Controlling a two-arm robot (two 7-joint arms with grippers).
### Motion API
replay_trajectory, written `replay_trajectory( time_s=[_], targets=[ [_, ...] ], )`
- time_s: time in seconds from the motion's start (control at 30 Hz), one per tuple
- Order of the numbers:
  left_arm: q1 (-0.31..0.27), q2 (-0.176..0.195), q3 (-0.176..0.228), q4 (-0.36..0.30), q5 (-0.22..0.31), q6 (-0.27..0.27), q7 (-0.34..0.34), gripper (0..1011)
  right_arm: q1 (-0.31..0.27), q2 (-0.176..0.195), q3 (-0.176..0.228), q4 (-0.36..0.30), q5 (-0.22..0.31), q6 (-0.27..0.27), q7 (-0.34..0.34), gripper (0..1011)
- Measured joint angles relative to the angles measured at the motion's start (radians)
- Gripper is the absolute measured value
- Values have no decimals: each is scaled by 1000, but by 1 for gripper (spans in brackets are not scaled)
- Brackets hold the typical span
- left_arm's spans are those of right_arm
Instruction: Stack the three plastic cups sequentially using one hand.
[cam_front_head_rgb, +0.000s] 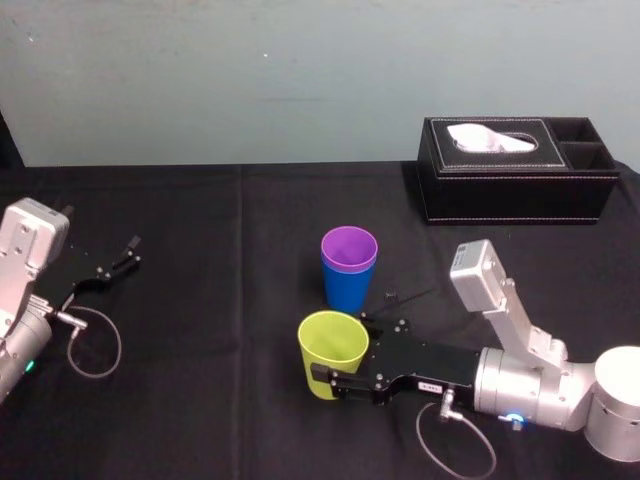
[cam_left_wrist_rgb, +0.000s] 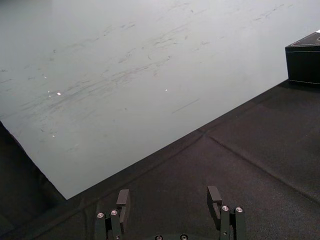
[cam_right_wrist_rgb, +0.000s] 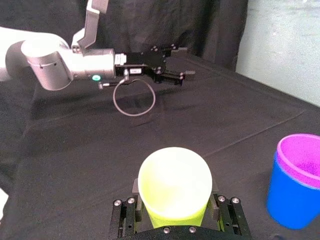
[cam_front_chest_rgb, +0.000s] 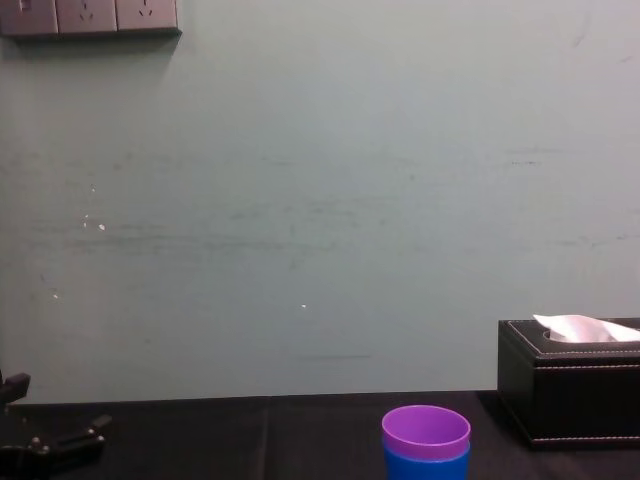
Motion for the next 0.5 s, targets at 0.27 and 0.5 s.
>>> replay_trajectory(
  time_s=[0.27, 0.5],
  targets=[
    [0, 0, 0, 0, 0, 0, 0, 1011, -11, 45, 26, -99, 9, 88, -53, 735],
    [0, 0, 0, 0, 0, 0, 0, 1011, -1, 69, 50, -147, 37, 139, -69, 736]
  ],
)
